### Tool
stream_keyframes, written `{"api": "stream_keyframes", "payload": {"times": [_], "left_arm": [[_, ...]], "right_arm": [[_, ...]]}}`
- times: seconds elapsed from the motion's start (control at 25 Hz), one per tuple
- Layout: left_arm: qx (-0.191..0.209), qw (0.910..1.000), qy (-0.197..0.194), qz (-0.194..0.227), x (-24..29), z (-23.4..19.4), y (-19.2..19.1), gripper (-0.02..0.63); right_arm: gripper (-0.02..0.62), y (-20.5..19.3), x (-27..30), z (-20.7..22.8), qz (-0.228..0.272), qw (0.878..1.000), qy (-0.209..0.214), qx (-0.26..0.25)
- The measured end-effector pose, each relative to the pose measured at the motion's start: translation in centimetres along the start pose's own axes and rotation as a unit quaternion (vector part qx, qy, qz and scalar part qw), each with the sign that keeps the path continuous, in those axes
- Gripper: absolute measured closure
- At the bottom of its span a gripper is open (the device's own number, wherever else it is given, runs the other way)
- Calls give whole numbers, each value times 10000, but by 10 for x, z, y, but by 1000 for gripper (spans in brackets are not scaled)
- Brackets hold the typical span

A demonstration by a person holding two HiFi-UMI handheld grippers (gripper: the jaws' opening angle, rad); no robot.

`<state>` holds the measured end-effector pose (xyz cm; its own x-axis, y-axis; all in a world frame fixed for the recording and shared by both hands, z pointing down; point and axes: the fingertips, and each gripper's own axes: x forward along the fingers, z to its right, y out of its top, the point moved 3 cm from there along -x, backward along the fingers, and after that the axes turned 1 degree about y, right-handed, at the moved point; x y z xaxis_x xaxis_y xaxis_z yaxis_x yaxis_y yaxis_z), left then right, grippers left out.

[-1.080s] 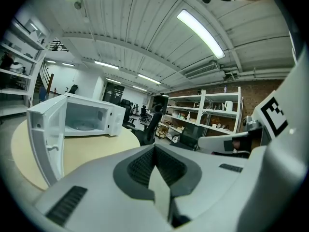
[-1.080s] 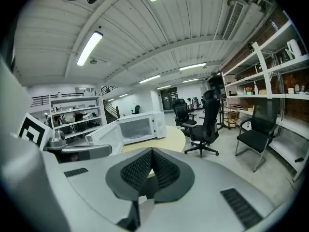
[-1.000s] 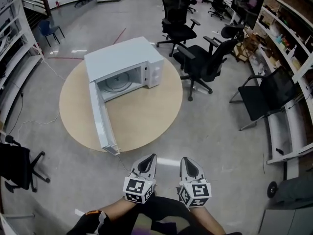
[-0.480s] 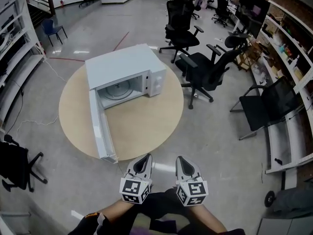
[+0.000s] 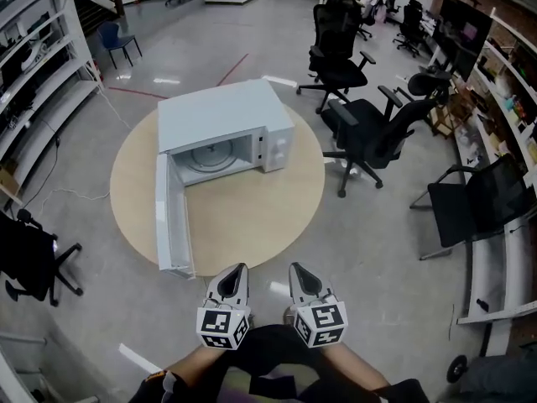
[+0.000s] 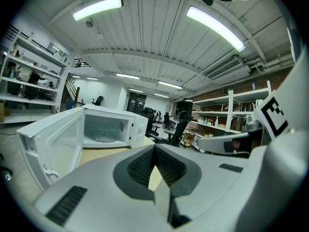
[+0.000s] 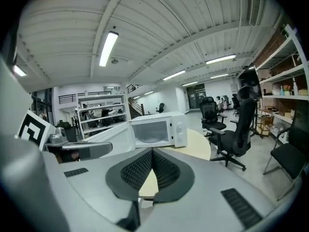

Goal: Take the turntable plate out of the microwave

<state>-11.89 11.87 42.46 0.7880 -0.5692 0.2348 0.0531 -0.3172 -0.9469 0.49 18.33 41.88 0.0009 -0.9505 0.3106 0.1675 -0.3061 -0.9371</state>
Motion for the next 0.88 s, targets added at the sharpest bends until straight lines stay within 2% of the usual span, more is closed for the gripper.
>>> {"api": "stream_keyframes", "payload": {"times": [0.48, 0.88], "left_arm": [[30, 9965, 817, 189, 46, 56, 0, 560], [64, 9893, 1459, 52, 49, 80, -9, 560]], "right_arm": [[578, 17, 7, 77, 115, 9959, 870, -230], [578, 18, 18, 101, 157, 9881, 1523, -134]]}}
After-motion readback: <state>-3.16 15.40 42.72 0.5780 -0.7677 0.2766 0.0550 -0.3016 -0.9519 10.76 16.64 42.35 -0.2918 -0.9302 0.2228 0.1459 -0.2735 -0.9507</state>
